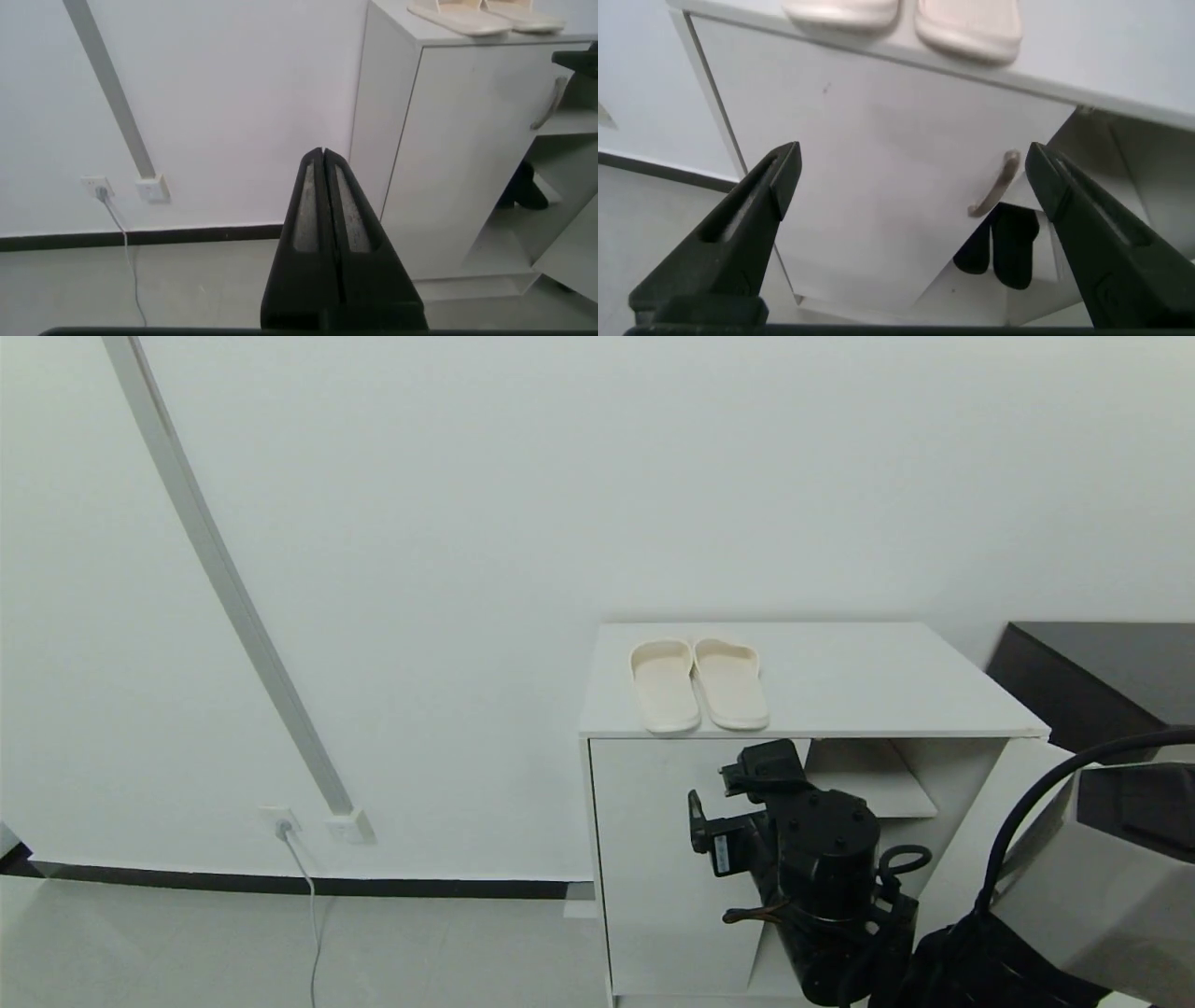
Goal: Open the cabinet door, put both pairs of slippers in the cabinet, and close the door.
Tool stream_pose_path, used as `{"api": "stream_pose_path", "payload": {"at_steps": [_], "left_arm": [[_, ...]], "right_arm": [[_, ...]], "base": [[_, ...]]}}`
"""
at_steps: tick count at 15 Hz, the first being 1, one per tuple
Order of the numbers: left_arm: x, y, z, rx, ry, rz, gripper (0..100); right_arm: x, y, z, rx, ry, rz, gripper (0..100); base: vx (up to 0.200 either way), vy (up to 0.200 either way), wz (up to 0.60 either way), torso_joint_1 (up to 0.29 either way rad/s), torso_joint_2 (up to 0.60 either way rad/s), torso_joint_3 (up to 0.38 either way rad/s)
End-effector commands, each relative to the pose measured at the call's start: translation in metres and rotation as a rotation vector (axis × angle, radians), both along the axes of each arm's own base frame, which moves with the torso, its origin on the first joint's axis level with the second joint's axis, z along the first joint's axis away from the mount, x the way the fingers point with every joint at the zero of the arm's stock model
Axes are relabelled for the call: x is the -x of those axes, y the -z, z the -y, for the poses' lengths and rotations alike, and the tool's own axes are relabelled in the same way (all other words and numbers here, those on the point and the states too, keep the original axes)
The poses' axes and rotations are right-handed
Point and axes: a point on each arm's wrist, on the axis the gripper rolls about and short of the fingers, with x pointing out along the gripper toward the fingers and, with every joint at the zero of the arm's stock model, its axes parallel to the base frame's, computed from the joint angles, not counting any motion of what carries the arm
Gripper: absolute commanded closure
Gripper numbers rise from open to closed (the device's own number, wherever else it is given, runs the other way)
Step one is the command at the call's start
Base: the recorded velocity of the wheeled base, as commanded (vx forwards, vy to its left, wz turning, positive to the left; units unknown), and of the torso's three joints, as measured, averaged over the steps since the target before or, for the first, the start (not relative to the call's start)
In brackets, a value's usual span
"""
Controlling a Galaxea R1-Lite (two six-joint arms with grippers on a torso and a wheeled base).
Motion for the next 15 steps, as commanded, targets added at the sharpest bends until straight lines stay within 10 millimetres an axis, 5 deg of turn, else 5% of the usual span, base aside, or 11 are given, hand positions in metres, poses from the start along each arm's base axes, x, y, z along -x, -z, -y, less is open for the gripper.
{"api": "stream_pose_path", "payload": {"at_steps": [1, 9, 15], "left_arm": [[0.000, 0.000, 0.000, 0.000, -0.001, -0.001, 100], [0.000, 0.000, 0.000, 0.000, 0.000, -0.001, 100], [0.000, 0.000, 0.000, -0.005, -0.001, -0.001, 100]], "right_arm": [[-0.001, 0.005, -0.001, 0.010, 0.000, -0.008, 0], [-0.011, 0.007, 0.002, -0.005, -0.045, -0.015, 0], [-0.037, -0.044, -0.021, -0.101, -0.019, -0.080, 0]], "base": [[0.000, 0.000, 0.00, 0.261, -0.61, -0.339], [0.000, 0.000, 0.00, 0.200, -0.44, -0.240], [0.000, 0.000, 0.00, 0.098, -0.21, -0.113]]}}
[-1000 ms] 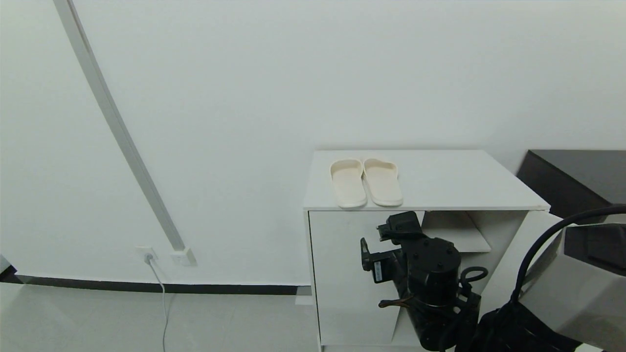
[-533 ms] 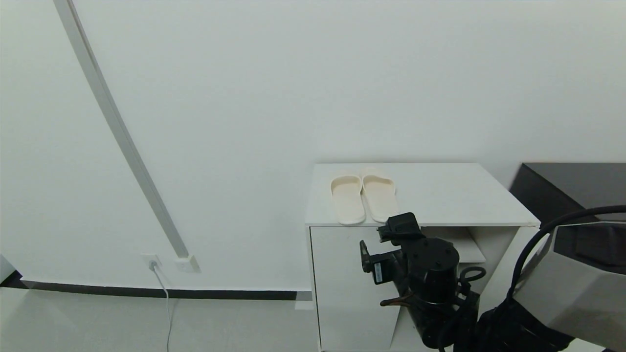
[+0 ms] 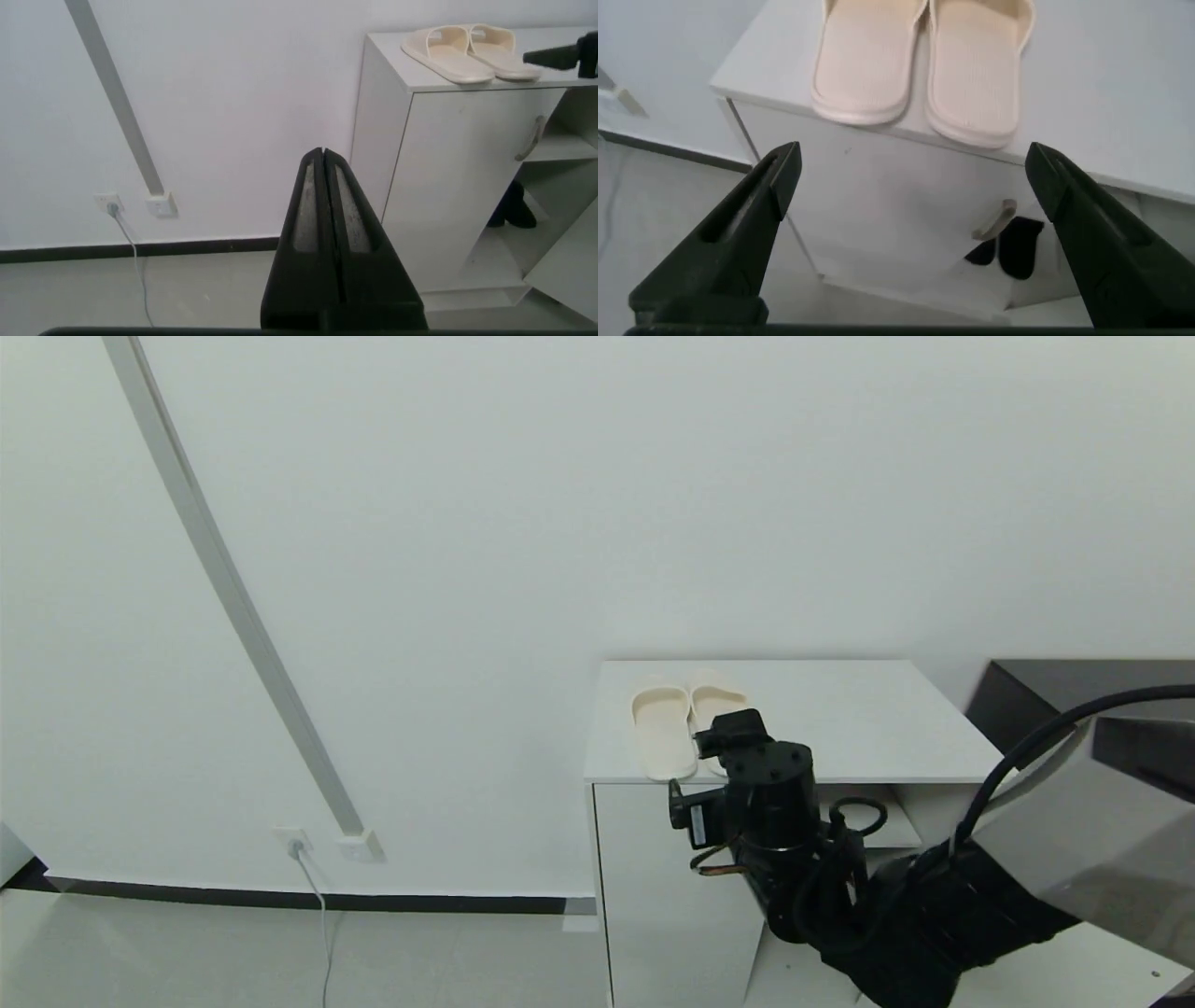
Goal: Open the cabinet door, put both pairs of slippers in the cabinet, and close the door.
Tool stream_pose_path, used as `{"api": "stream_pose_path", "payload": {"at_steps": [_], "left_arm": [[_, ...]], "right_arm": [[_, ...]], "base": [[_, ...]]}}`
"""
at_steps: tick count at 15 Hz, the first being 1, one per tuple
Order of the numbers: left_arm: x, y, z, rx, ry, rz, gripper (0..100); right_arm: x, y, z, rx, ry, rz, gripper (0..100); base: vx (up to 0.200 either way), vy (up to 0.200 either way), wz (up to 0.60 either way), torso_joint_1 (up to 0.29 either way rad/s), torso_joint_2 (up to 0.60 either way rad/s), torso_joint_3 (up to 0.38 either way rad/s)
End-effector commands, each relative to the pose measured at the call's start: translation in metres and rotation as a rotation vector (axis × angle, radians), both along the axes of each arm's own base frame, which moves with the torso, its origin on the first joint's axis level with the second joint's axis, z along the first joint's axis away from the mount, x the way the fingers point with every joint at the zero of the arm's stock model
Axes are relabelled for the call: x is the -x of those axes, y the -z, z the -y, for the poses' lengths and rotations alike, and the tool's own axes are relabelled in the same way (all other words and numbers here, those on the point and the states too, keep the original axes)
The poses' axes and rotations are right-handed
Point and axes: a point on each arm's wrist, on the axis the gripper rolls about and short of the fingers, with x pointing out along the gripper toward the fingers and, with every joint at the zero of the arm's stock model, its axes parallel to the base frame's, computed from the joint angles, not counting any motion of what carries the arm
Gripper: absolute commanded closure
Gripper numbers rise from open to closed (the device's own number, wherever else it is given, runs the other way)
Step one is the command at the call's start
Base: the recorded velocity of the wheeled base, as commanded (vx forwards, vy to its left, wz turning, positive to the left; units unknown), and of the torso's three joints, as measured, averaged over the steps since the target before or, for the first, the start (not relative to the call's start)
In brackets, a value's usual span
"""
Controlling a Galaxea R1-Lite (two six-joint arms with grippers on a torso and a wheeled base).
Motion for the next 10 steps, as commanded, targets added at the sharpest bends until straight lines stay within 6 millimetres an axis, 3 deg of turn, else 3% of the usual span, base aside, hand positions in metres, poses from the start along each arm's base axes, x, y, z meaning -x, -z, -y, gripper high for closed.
{"api": "stream_pose_path", "payload": {"at_steps": [1, 2, 4, 10], "left_arm": [[0.000, 0.000, 0.000, 0.000, 0.000, -0.001, 100], [0.000, 0.000, 0.000, 0.000, 0.000, -0.001, 100], [0.000, 0.000, 0.000, 0.000, -0.001, -0.001, 100], [0.000, 0.000, 0.000, 0.000, 0.000, -0.001, 100]], "right_arm": [[-0.004, -0.042, -0.006, -0.110, 0.016, 0.007, 0], [-0.005, -0.046, -0.006, -0.122, 0.024, -0.014, 0], [-0.004, -0.044, -0.005, -0.120, 0.029, -0.034, 0], [-0.006, -0.020, -0.003, -0.101, 0.048, -0.087, 0]], "base": [[0.000, 0.000, 0.00, 0.000, 0.00, 0.000], [0.000, 0.000, 0.00, 0.000, 0.00, 0.000], [0.200, 0.000, 0.00, 0.005, 0.00, 0.000], [0.200, 0.000, 0.00, -0.001, 0.00, 0.002]]}}
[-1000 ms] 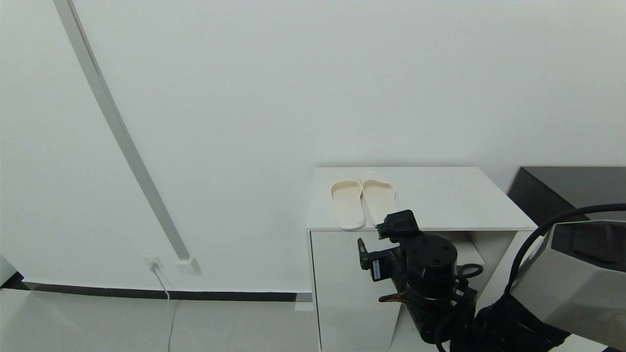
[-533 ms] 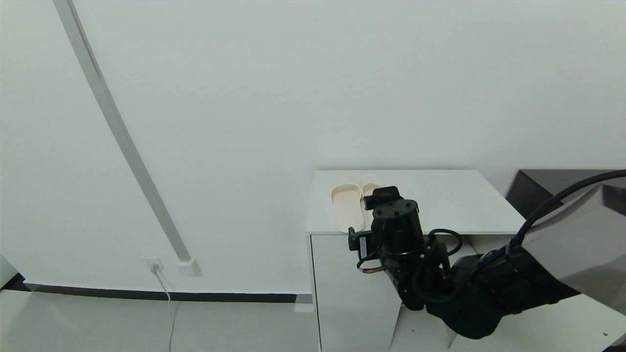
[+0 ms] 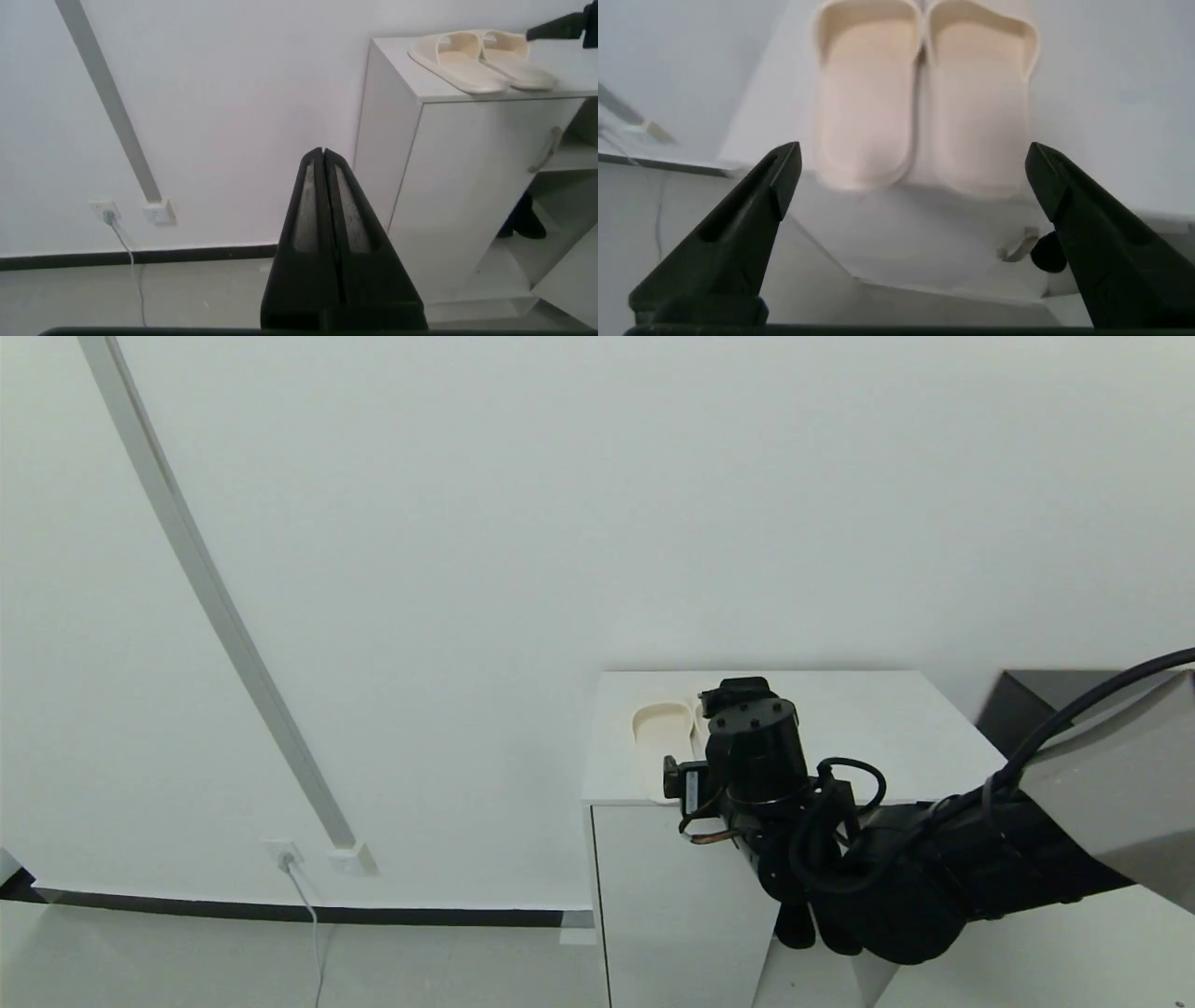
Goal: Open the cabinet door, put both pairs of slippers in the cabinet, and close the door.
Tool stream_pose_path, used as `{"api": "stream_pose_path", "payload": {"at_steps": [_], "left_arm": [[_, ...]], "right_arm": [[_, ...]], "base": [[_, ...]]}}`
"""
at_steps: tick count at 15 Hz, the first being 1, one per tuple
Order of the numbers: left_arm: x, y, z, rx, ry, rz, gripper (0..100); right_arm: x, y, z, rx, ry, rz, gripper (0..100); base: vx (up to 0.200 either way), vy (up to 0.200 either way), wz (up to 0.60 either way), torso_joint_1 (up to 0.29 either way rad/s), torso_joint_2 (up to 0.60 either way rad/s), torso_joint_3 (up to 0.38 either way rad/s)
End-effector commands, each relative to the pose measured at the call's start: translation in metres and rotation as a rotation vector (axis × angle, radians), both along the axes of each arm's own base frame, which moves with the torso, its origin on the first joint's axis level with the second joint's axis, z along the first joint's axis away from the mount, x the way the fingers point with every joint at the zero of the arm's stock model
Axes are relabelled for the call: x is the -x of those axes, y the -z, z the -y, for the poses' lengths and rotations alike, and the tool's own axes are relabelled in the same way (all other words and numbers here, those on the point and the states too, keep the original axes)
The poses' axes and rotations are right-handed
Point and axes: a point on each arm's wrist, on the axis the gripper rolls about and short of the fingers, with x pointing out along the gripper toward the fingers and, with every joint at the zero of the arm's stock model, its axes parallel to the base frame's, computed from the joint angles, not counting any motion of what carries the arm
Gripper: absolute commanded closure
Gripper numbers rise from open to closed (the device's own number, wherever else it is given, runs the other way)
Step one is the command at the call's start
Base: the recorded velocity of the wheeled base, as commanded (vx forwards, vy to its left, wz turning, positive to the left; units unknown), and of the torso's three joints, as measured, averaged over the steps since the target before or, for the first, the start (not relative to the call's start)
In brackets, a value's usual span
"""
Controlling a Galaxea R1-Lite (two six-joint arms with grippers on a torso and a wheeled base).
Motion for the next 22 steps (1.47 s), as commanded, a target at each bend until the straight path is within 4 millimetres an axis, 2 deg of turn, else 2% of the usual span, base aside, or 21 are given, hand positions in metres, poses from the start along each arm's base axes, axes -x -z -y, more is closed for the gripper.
{"api": "stream_pose_path", "payload": {"at_steps": [1, 3, 5, 11, 19, 22], "left_arm": [[0.000, 0.000, 0.000, 0.001, -0.001, -0.001, 100], [0.000, 0.000, 0.000, 0.001, -0.001, -0.002, 100], [0.000, 0.000, 0.000, 0.003, 0.000, -0.001, 100], [0.000, 0.000, 0.000, 0.003, 0.000, -0.001, 100], [0.000, 0.000, 0.000, 0.003, 0.000, -0.001, 100], [0.000, 0.000, 0.000, 0.003, 0.000, -0.001, 100]], "right_arm": [[0.001, 0.009, 0.000, 0.008, 0.003, -0.021, 0], [0.001, 0.018, 0.001, 0.021, 0.005, -0.041, 0], [-0.001, 0.028, 0.000, 0.039, 0.008, -0.058, 0], [-0.025, 0.054, -0.009, 0.033, -0.001, -0.072, 0], [-0.084, 0.068, -0.020, 0.012, 0.024, 0.016, 0], [-0.097, 0.069, -0.018, 0.017, 0.030, 0.033, 0]], "base": [[0.200, 0.000, 0.00, 0.017, 0.00, 0.002], [0.200, 0.000, 0.00, 0.010, 0.00, 0.002], [0.000, 0.000, 0.00, 0.000, 0.00, 0.000], [0.000, 0.000, 0.00, 0.000, 0.00, 0.000], [0.000, 0.000, 0.00, 0.000, 0.00, 0.000], [0.000, 0.000, 0.00, 0.000, 0.00, 0.000]]}}
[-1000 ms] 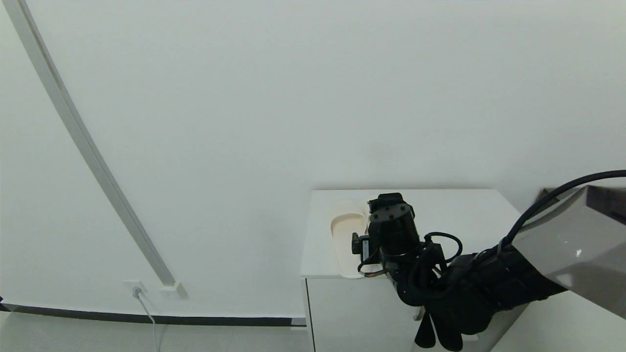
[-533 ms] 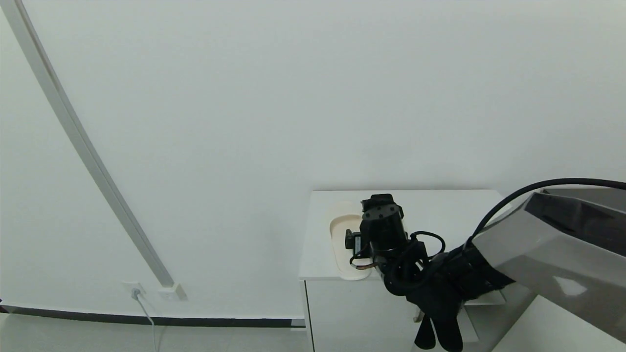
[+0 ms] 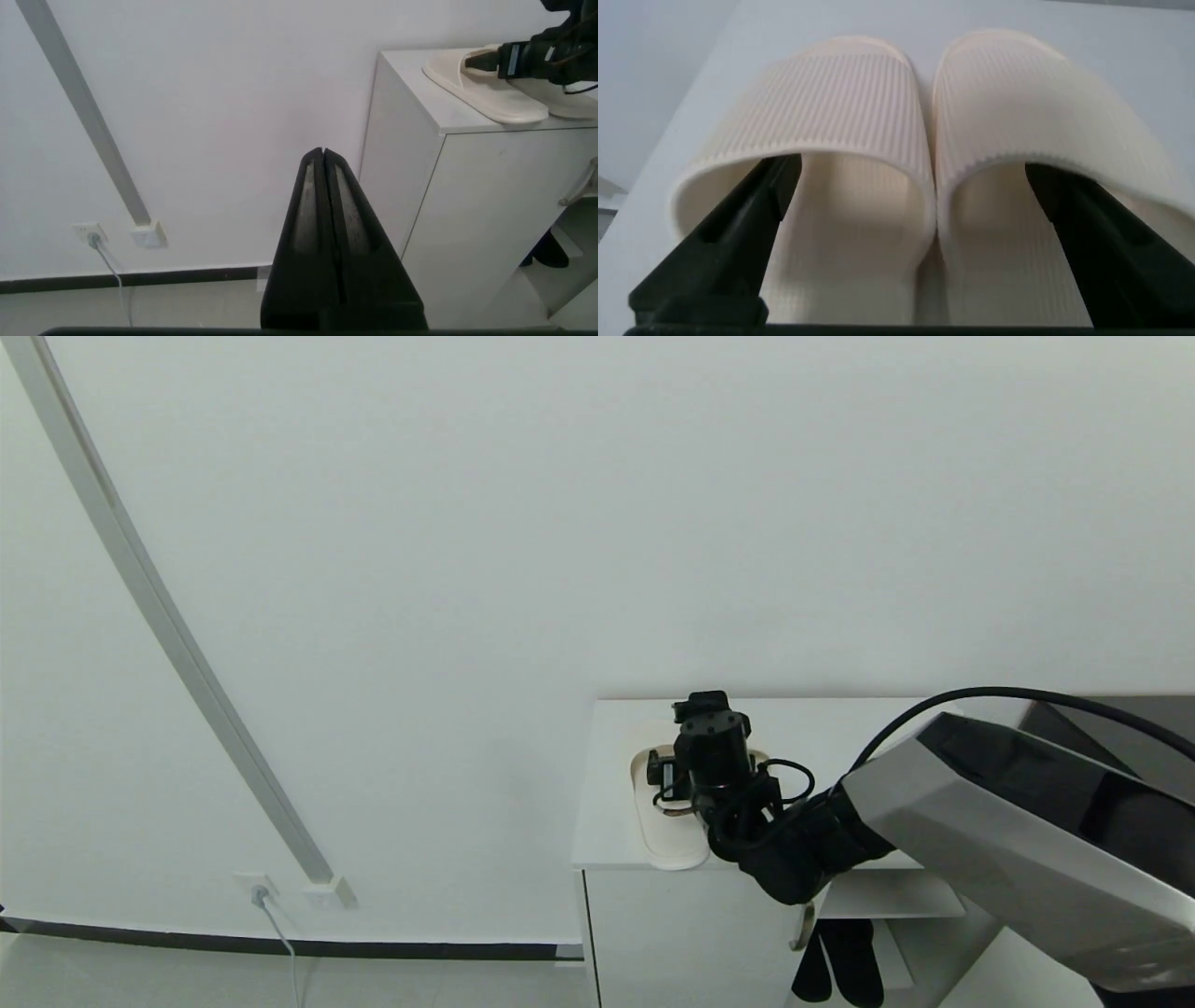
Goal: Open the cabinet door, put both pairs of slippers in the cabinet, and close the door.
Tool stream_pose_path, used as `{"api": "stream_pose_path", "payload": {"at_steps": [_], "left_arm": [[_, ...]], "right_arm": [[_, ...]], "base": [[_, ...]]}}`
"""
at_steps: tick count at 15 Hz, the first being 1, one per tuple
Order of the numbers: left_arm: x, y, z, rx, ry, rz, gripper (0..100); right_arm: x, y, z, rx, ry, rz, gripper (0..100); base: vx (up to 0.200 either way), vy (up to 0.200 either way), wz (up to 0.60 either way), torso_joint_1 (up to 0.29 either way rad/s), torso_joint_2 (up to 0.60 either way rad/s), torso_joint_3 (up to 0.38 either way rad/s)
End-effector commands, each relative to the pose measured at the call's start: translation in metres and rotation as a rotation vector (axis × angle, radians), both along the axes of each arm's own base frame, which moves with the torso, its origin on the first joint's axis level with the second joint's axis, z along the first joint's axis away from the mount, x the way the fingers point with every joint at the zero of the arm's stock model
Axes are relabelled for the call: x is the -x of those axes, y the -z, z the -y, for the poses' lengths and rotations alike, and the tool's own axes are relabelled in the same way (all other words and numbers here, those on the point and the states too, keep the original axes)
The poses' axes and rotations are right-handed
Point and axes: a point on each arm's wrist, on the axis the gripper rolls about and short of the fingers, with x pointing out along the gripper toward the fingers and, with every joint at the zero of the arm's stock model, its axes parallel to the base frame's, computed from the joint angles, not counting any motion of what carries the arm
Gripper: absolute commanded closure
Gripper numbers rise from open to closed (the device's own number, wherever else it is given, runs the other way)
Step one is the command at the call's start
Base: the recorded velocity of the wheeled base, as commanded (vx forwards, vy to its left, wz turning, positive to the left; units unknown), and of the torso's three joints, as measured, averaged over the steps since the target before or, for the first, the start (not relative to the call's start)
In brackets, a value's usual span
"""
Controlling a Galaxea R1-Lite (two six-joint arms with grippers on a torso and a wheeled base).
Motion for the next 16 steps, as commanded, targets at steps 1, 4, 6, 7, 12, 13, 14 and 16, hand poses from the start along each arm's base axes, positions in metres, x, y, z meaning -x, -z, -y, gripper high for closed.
{"api": "stream_pose_path", "payload": {"at_steps": [1, 4, 6, 7, 12, 13, 14, 16], "left_arm": [[0.000, 0.000, 0.000, 0.000, -0.001, -0.001, 100], [0.000, 0.000, 0.000, 0.000, 0.000, -0.001, 100], [0.000, 0.000, 0.000, 0.000, 0.000, -0.002, 100], [0.000, 0.000, 0.000, 0.000, 0.000, -0.002, 100], [0.000, 0.000, 0.000, 0.002, 0.000, -0.001, 100], [0.000, 0.000, 0.000, 0.002, 0.000, -0.001, 100], [0.000, 0.000, 0.000, 0.002, 0.000, -0.002, 100], [0.000, 0.000, 0.000, 0.002, 0.000, -0.002, 100]], "right_arm": [[-0.007, 0.009, 0.002, 0.007, 0.005, -0.009, 0], [-0.008, 0.010, 0.002, 0.005, 0.003, -0.009, 0], [-0.008, 0.010, 0.002, 0.005, 0.003, -0.009, 100], [-0.008, 0.010, 0.002, 0.004, -0.001, -0.009, 100], [-0.007, 0.008, 0.002, 0.002, -0.004, -0.009, 100], [-0.006, 0.003, 0.003, -0.006, -0.002, 0.000, 100], [-0.002, -0.005, 0.006, -0.009, -0.006, 0.006, 100], [0.017, -0.031, 0.013, -0.035, -0.061, 0.018, 100]], "base": [[0.000, 0.000, 0.00, 0.000, 0.00, 0.000], [0.000, 0.000, 0.00, 0.000, 0.00, 0.000], [0.000, 0.000, 0.00, 0.000, 0.00, 0.000], [0.000, 0.000, 0.00, 0.000, 0.00, 0.000], [0.000, 0.000, 0.00, 0.000, 0.00, 0.000], [0.000, 0.000, 0.00, 0.000, 0.00, 0.000], [0.000, 0.000, 0.00, 0.000, 0.00, 0.000], [0.000, 0.000, 0.00, 0.000, 0.00, 0.000]]}}
